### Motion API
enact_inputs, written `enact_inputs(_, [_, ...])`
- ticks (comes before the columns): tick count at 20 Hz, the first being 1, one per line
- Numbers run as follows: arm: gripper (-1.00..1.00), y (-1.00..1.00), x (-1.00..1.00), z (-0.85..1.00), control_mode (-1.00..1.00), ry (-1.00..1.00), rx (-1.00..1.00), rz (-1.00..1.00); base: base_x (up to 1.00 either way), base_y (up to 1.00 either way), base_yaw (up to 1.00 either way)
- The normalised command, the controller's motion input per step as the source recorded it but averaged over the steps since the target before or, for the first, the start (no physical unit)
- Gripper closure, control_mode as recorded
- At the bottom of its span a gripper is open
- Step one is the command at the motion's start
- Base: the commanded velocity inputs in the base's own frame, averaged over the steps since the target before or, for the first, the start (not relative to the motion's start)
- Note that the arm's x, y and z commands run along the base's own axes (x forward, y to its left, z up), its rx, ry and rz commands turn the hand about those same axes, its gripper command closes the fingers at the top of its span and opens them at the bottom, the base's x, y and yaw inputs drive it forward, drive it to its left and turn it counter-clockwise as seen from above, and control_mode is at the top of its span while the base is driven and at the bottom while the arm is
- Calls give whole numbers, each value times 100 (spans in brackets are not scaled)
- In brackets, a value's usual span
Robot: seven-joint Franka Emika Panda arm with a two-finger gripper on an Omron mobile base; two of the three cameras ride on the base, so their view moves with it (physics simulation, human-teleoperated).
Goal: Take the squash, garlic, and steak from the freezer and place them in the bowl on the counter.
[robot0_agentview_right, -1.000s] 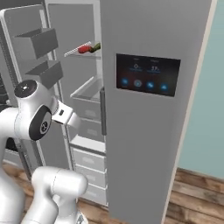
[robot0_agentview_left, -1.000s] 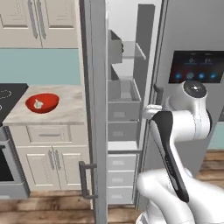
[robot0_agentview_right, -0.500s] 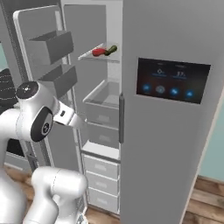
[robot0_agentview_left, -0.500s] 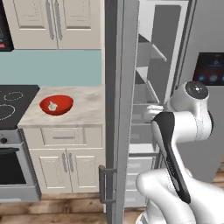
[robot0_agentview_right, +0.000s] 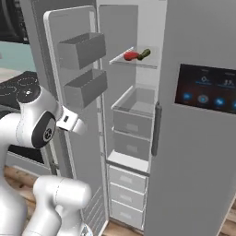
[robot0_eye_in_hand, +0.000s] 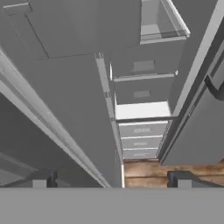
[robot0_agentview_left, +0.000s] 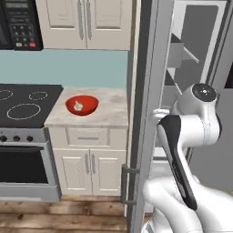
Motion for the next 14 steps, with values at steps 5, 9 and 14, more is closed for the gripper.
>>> enact_inputs(5, [-100,0,0,0,100,0,0,0,-100,-39,0])
enact_inputs(9, [-100,0,0,0,100,0,0,0,-14,-99,-10])
enact_inputs(14, [-100,0,0,0,100,0,0,0,81,-97,-9])
